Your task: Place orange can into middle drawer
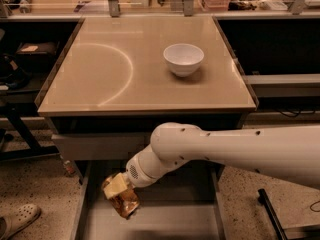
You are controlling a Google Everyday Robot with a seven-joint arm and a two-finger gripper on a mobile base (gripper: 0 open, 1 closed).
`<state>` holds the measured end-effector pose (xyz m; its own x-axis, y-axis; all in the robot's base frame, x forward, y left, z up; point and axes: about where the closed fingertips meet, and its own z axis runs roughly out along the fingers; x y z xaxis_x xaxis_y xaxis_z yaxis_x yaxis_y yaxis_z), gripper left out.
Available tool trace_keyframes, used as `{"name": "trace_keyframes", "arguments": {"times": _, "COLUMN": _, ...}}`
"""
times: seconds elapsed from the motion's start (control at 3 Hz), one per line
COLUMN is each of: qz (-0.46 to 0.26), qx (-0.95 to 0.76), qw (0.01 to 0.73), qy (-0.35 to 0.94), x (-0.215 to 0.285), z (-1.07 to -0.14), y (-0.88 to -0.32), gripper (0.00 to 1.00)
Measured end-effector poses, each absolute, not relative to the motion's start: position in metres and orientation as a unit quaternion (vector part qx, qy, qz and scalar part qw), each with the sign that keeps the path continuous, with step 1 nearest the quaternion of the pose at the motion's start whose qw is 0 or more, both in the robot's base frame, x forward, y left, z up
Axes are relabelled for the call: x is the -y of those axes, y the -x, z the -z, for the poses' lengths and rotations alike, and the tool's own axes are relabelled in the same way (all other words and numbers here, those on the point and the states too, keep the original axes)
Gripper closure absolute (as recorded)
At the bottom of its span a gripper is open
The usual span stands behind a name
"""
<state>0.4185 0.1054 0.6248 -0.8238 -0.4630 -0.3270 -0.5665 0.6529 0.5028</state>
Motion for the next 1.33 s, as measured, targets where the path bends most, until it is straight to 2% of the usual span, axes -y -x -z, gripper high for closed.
{"name": "trace_keyframes", "arguments": {"times": 0.67, "qz": -0.304, "qx": -0.909, "qw": 0.087, "qy": 0.271, "x": -0.106, "z": -0.603, "y": -0.415, "gripper": 1.0}}
{"name": "trace_keyframes", "arguments": {"times": 1.33, "qz": -0.309, "qx": -0.925, "qw": 0.098, "qy": 0.196, "x": -0.088, "z": -0.53, "y": -0.415, "gripper": 1.0}}
